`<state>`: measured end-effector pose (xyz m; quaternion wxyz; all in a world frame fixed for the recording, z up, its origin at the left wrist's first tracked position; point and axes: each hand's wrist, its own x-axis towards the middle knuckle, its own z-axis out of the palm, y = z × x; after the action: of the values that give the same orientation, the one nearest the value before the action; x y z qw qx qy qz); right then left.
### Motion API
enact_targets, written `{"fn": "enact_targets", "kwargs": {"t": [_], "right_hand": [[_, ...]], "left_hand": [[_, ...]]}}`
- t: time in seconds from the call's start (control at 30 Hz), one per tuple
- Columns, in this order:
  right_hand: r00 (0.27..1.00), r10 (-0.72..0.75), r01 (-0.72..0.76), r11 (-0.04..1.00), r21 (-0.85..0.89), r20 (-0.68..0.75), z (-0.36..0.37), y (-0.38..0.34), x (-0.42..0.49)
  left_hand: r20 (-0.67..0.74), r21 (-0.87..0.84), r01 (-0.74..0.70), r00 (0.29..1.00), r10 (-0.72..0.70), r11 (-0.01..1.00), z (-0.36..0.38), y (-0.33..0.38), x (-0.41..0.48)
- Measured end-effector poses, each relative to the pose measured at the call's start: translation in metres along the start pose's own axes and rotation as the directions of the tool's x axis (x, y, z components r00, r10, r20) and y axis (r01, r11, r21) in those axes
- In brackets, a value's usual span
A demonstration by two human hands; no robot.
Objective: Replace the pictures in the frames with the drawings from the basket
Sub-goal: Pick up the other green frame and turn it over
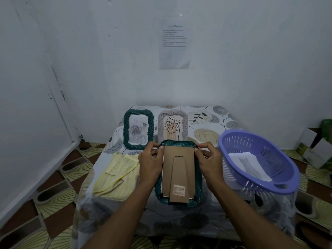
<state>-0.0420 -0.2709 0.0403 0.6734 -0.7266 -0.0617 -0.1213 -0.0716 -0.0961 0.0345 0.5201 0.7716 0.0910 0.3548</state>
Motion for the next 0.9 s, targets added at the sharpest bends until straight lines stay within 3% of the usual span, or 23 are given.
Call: {"fn": "enact_targets", "kwargs": {"t": [0.17,0.33,0.43,0.73,0.9], "right_hand": [[0.999,0.046,-0.047,0.996,0.073,0.01,-0.006,0.002,0.003],[0.994,0.087,-0.08,0.991,0.105,-0.068,-0.011,0.002,0.011],[0.988,0.093,-0.08,0.991,0.107,-0.123,-0.014,0.002,0.021],[0.975,0.072,-0.075,0.997,-0.009,-0.211,-0.006,-0.001,0.031],[0.987,0.111,-0.102,0.992,0.08,-0.12,-0.006,-0.005,0.03]], "left_hand": [[0.06,-0.027,0.047,0.997,-0.045,0.999,0.0,-0.003,0.003],[0.348,-0.154,0.256,0.918,-0.19,0.954,-0.009,-0.009,0.001],[0.446,-0.205,0.292,0.877,-0.176,0.934,-0.018,-0.012,-0.008],[0.458,-0.323,0.291,0.881,-0.12,0.9,-0.022,-0.004,-0.01],[0.443,-0.308,0.285,0.887,-0.128,0.908,-0.021,-0.008,-0.007]]}}
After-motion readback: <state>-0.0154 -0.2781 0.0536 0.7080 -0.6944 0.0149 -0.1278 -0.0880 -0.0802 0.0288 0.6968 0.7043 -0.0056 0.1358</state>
